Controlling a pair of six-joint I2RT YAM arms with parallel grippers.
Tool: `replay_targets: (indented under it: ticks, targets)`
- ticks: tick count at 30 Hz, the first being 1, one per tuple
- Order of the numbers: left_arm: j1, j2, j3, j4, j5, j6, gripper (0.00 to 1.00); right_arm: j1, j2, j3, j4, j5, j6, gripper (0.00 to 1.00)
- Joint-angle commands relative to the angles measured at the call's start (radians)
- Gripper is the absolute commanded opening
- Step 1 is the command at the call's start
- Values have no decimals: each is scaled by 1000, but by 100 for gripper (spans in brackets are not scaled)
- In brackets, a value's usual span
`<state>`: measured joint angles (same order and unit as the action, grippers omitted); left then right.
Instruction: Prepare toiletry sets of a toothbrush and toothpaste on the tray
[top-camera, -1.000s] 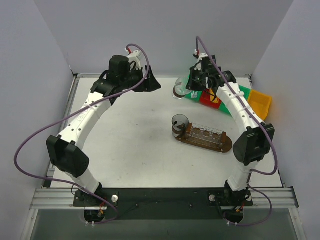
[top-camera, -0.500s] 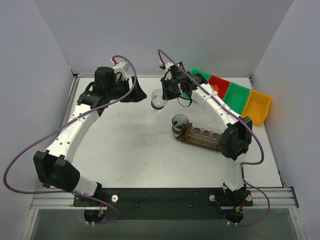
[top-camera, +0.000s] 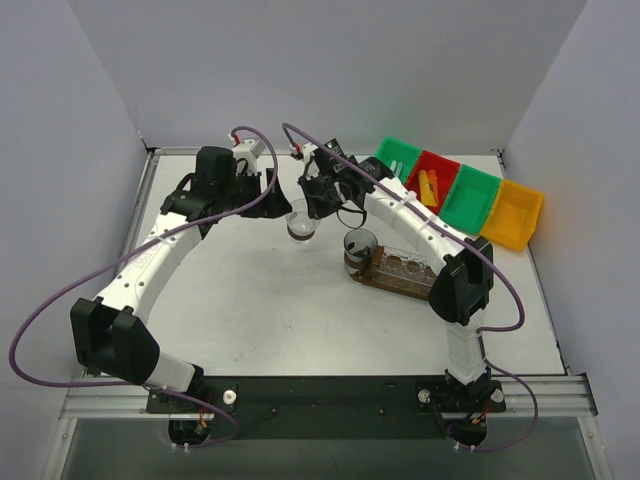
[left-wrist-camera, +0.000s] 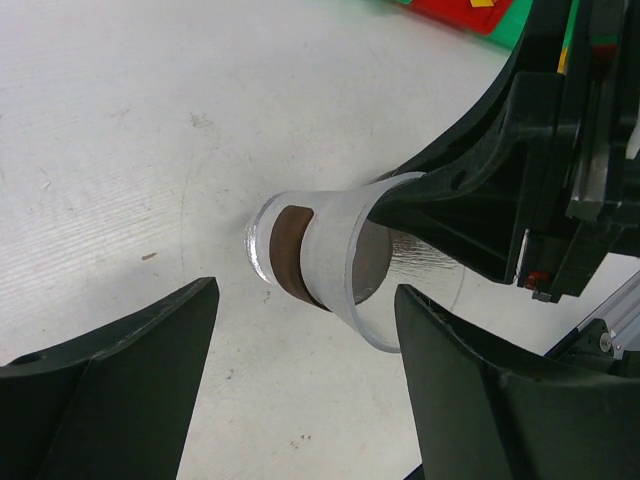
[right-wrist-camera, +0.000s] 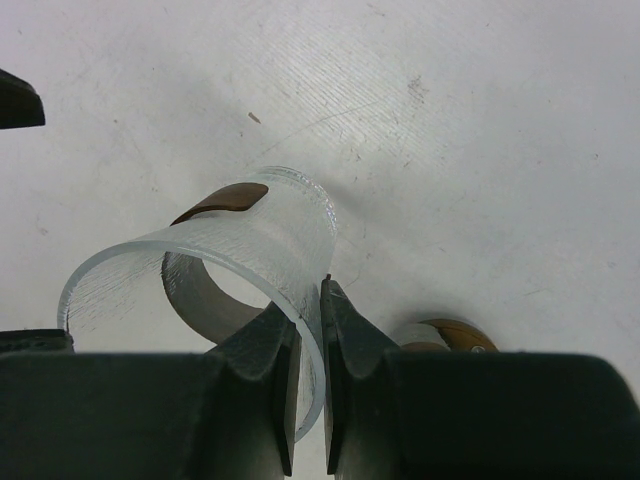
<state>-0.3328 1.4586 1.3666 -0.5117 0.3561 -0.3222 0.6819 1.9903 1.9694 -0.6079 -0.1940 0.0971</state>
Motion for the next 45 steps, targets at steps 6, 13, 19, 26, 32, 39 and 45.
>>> replay_targets:
  ticks: [6, 13, 19, 26, 32, 39, 45]
  targets:
    - [-5, -30, -20, 42, 26, 46, 79, 41, -24, 86, 7, 13, -27, 0]
    - [-17, -24, -24, 35, 15, 57, 64, 70, -27, 89, 8, 8, -13, 0]
    - [-26, -20, -20, 23, 12, 81, 36, 97, 5, 135, -1, 41, 4, 0]
    - [-26, -18, -15, -17, -14, 114, 12, 108, 41, 195, -6, 91, 52, 0]
    - [-26, -29, -34, -5, -16, 91, 0, 108, 39, 194, -7, 122, 87, 9]
    - [-26, -35, -32, 2, -107, 25, 0, 110, 22, 195, -6, 191, 150, 40]
    - [-26, -55, -29, 0, -204, -44, 0, 110, 16, 174, -12, 191, 185, 47]
